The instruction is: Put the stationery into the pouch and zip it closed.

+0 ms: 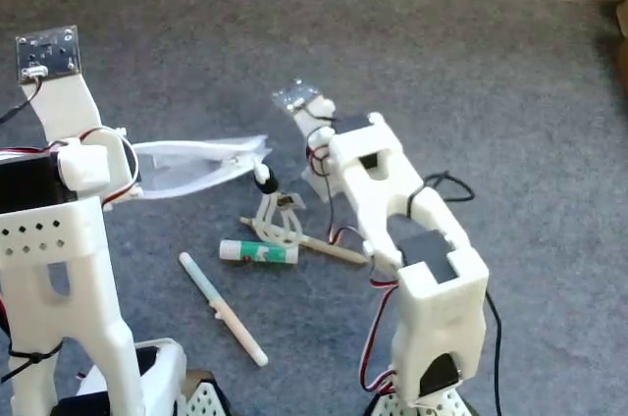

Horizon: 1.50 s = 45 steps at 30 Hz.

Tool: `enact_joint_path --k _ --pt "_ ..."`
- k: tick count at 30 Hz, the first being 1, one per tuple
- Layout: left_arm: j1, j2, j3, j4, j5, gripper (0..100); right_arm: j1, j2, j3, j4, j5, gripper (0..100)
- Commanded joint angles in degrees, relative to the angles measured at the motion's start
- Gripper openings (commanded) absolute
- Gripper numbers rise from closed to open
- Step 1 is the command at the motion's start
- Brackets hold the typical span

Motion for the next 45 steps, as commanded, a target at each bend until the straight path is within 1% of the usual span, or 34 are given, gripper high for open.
enact_joint_path --k 1,12,18,28,33,45 --pt "-1.01 0.22 0.04 -1.14 -0.7 1 -0.31 -0.22 -2.15 0.75 0.7 1.5" --pt "-1.01 0.22 0.13 -1.14 -0.62 1 1.27 -2.24 -4.18 0.84 0.35 0.8" --pt "-1.01 0.22 0.13 -1.14 -0.62 1 1.8 -7.43 -4.97 7.43 0.26 0.8" --pt "-1.01 0.22 0.13 -1.14 -0.62 1 2.68 -12.35 -4.53 7.6 0.09 0.8" --pt "-1.01 0.22 0.13 -1.14 -0.53 1 2.86 -17.27 -4.53 7.69 -7.03 0.8" --pt "-1.01 0.22 0.13 -1.05 -0.53 1 4.26 -30.2 -3.56 11.82 -16.79 0.8"
